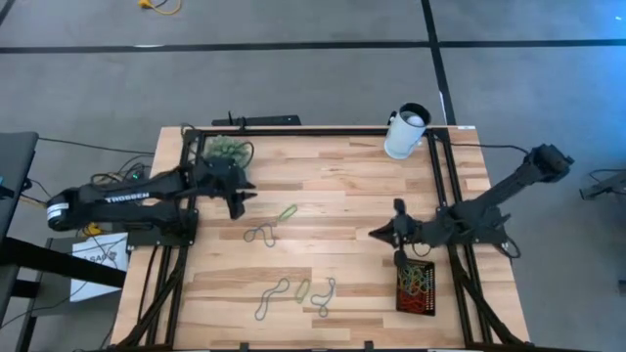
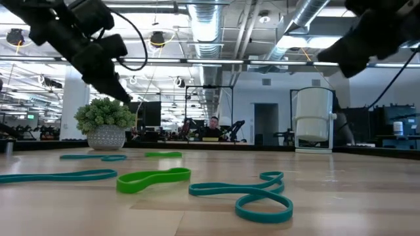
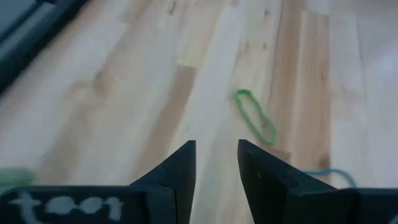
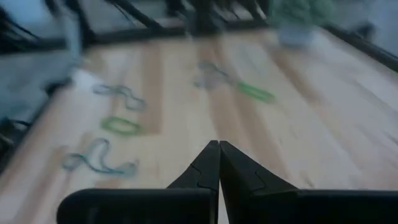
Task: Pick and place items into bin
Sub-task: Put the top left blue rubberband into the black basket
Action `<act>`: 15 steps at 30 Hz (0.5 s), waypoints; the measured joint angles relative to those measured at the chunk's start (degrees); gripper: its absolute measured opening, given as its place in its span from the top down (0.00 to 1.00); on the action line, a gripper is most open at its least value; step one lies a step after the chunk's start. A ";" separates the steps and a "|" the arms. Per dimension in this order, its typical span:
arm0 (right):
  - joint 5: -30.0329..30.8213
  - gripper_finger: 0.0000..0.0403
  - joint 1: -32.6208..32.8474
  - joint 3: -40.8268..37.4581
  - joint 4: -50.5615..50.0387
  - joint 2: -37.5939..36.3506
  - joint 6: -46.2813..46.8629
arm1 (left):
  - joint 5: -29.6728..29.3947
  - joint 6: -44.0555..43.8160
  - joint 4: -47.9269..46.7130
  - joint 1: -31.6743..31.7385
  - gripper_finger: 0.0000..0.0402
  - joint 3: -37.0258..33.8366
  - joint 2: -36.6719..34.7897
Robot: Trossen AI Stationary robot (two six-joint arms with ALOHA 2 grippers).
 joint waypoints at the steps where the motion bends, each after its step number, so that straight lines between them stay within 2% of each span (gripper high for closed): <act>1: -1.54 1.00 -1.18 -2.27 7.03 1.23 -2.50 | 0.00 -1.69 0.85 -0.73 0.73 -0.66 0.58; 3: -2.51 0.99 -3.58 -5.55 18.09 3.71 -6.73 | -0.06 -4.62 0.13 -2.22 0.73 -1.60 2.25; 5: -2.58 0.99 -6.47 -7.21 24.62 6.35 -8.89 | -0.39 -6.41 0.14 -3.68 0.73 -1.84 4.25; 8: -3.62 0.96 -11.30 -7.27 27.72 10.14 -9.11 | -2.08 -8.05 0.54 -5.91 0.73 -1.80 7.61; 15: -19.20 0.87 -22.89 -3.52 28.94 22.49 -8.77 | -1.01 -11.18 0.33 -11.27 0.69 -1.80 16.09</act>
